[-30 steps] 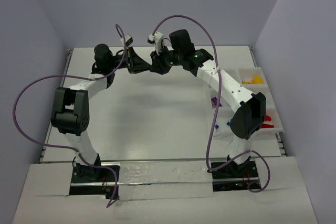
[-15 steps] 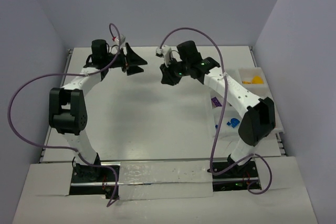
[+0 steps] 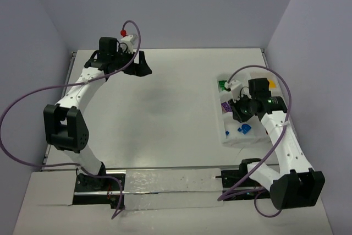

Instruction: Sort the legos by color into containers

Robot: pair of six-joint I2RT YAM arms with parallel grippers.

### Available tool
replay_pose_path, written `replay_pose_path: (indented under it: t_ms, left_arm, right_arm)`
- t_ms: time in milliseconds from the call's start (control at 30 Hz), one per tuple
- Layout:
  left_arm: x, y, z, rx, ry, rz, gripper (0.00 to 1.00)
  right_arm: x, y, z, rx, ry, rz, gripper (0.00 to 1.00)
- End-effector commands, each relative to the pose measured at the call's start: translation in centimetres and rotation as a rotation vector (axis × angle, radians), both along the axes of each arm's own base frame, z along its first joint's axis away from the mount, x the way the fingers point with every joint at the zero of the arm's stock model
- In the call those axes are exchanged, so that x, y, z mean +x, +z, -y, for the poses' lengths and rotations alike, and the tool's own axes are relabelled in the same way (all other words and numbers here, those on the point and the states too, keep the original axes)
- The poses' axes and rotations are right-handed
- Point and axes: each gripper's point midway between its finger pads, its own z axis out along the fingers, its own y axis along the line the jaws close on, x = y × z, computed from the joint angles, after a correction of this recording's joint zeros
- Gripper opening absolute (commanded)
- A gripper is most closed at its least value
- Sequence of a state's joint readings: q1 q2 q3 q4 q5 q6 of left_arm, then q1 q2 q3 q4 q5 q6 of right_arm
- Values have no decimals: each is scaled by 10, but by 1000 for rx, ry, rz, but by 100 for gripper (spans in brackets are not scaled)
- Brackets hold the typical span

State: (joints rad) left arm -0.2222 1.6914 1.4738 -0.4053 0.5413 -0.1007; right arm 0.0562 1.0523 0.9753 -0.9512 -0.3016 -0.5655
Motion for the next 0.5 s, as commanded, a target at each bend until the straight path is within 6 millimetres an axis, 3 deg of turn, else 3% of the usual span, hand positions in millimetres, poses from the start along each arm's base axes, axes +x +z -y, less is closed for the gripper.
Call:
replay_pose_path:
  t_ms: [0, 233, 367, 467]
  left_arm:
    - [14, -21, -19, 146, 37, -54, 99]
    - [17, -27, -23, 183, 26, -33, 99]
    - [14, -33, -26, 201, 33, -49, 99]
    - [10, -37, -29, 210, 36, -53, 99]
  right_arm:
    - [-30, -24, 30, -121, -23, -107, 0]
    - [-17, -32, 43, -126, -126, -167, 2]
    - [-8, -31, 44, -126, -141, -172, 33]
    - [-5, -32, 45, -129, -142, -182, 43]
